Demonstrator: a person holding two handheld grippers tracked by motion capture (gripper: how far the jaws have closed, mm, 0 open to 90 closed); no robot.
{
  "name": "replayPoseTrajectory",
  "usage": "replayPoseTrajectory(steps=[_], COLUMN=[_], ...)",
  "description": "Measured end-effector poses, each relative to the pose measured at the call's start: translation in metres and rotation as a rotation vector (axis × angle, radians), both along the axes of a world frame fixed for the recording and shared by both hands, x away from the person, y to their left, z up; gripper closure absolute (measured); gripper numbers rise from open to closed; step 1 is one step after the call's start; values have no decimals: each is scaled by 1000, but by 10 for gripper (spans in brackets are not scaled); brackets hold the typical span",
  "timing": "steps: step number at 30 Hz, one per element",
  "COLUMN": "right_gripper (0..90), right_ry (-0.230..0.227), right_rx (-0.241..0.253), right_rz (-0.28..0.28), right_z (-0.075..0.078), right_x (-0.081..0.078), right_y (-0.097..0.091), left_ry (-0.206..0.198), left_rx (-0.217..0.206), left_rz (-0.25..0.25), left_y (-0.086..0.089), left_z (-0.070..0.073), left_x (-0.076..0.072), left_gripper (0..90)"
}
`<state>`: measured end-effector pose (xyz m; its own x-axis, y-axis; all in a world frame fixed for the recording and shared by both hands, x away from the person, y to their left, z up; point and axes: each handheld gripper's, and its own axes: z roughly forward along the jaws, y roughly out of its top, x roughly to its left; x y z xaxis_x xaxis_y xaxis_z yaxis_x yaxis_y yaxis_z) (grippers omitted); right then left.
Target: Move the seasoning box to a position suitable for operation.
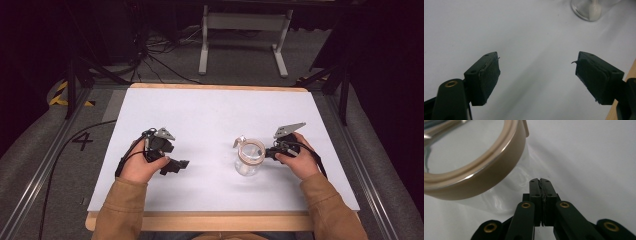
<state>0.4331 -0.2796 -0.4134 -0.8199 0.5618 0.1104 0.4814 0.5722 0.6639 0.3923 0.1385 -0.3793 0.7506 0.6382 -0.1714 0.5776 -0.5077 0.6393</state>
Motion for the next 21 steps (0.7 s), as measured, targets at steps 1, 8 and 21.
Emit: replayPoseTrajectory(steps=[1,8,21], right_gripper=[900,900,900], right_ry=[-5,-4,21], right_rx=[-4,-7,-11], right_rz=[6,1,23], right_z=[0,0,1], right_x=[0,-2,-7], right_y=[1,2,5], left_ry=[-1,-4,-39], left_rx=[3,-7,-11], left_rz=[-1,-14,-27], left_y=[0,-2,-7], left_z=[0,0,2], left_x=[0,0,1], left_gripper=[200,200,183])
